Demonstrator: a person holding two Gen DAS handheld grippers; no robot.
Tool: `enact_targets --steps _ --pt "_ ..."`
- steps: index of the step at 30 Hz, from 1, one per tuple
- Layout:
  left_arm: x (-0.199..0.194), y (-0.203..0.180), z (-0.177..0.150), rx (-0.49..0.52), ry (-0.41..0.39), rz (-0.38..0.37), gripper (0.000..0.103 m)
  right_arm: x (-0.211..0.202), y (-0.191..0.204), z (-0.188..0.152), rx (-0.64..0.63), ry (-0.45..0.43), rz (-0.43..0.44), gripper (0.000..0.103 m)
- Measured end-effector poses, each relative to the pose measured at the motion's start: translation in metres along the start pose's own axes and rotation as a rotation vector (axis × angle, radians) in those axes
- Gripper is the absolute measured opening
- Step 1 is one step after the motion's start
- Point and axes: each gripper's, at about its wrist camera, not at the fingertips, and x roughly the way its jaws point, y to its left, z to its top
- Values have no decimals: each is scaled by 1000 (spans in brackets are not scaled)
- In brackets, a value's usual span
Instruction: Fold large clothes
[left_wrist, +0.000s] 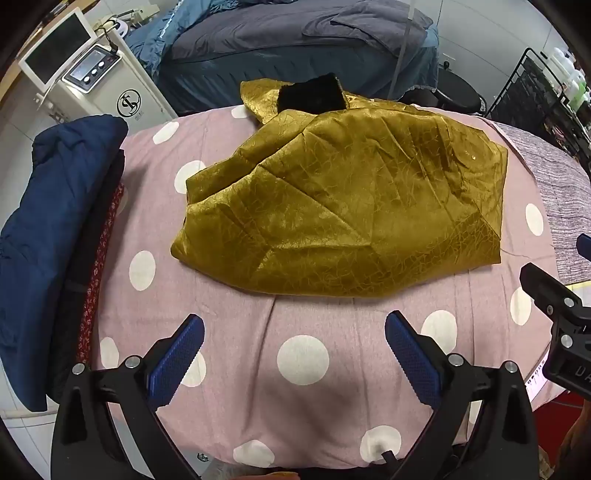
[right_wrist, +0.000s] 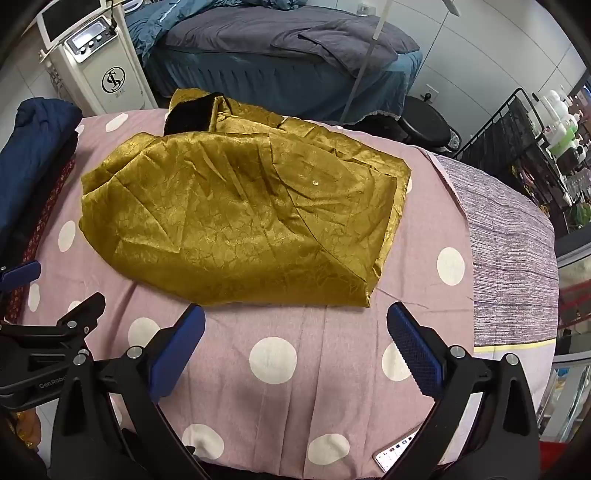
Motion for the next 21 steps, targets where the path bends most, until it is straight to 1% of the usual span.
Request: enact_targets --steps 8,9,12,21 --pt "-4 1 -3 0 -15 7 96 0 2 -3 6 -9 0 97" --pt "1 4 -4 -8 -4 3 96 -1 2 -5 7 -11 0 97" --pt "1 5 -3 -7 4 5 96 1 3 -3 4 -3 1 97" --pt "1 6 -3 -16 12 16 96 0 4 -6 0 -2 1 97"
